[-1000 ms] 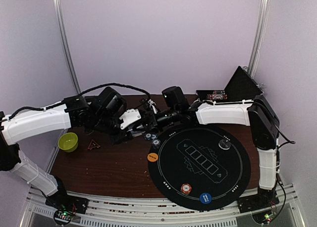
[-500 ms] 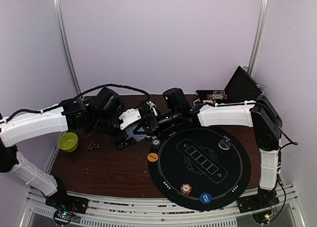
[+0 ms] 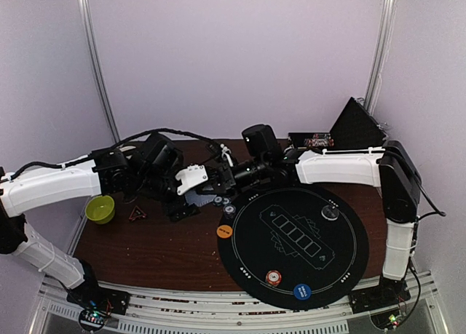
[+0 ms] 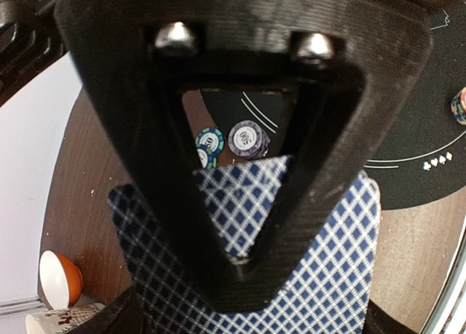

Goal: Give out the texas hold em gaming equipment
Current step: Pass from the right arm to the left

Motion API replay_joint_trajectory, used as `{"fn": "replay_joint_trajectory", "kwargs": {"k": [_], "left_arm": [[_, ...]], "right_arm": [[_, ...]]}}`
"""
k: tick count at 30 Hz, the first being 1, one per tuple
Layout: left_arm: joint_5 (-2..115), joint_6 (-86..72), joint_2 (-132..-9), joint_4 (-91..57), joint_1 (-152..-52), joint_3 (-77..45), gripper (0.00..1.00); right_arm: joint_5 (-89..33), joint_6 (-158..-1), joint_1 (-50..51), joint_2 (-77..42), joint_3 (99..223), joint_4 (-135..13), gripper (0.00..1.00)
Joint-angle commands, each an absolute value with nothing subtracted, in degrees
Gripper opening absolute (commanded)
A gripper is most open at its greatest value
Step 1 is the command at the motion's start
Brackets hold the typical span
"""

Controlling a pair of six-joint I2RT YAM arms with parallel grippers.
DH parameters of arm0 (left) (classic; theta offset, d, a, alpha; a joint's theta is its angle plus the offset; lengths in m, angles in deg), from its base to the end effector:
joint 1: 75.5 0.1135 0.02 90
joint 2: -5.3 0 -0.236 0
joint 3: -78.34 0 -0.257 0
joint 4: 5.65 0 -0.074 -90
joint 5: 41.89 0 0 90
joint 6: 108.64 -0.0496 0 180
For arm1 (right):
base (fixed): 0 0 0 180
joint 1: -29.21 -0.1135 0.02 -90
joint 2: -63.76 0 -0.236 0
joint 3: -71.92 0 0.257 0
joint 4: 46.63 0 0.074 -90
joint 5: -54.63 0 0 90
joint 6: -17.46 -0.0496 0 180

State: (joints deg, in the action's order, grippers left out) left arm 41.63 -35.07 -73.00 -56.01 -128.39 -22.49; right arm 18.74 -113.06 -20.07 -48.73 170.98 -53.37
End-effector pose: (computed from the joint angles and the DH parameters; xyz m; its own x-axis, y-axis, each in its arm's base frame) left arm 0.1910 -0.2432 0.2548 -0.2284 0.7677 -0.5988 0.8473 0.4596 0.2660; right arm 0.2677 0.3726 0.2363 -0.7820 -0.3247 -0.5321 -0.5687 0.0224 0.8222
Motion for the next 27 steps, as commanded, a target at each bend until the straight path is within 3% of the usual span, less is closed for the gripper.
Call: {"fn": "replay_joint_trajectory", "kwargs": {"k": [1, 5, 10, 15, 27], "left_arm": [[40.0, -35.4, -71.5, -52.9, -128.2, -23.0, 0.80], [40.7, -35.3, -72.0, -52.9, -128.2, -22.5, 0.67], [41.2, -35.0, -71.8, -52.9, -128.2, -22.2, 0.64], [41.3, -34.9, -71.0, -53.0, -128.2, -22.8, 0.61], [41.3, -34.8, -70.8, -53.0, -128.2, -23.7, 0.61]], "right_arm": [[18.5, -111.5, -20.5, -46.1, 170.7, -54.4, 0.00], [18.6, -110.9, -20.5, -46.1, 171.0, -55.0, 0.00], [14.0, -105.5, -20.5, -46.2, 173.0, -62.6, 0.26], [11.1, -103.0, -20.1, -45.5, 174.2, -66.7, 0.36], [6.4, -98.2, -19.5, -43.9, 177.4, -74.3, 0.41]]}}
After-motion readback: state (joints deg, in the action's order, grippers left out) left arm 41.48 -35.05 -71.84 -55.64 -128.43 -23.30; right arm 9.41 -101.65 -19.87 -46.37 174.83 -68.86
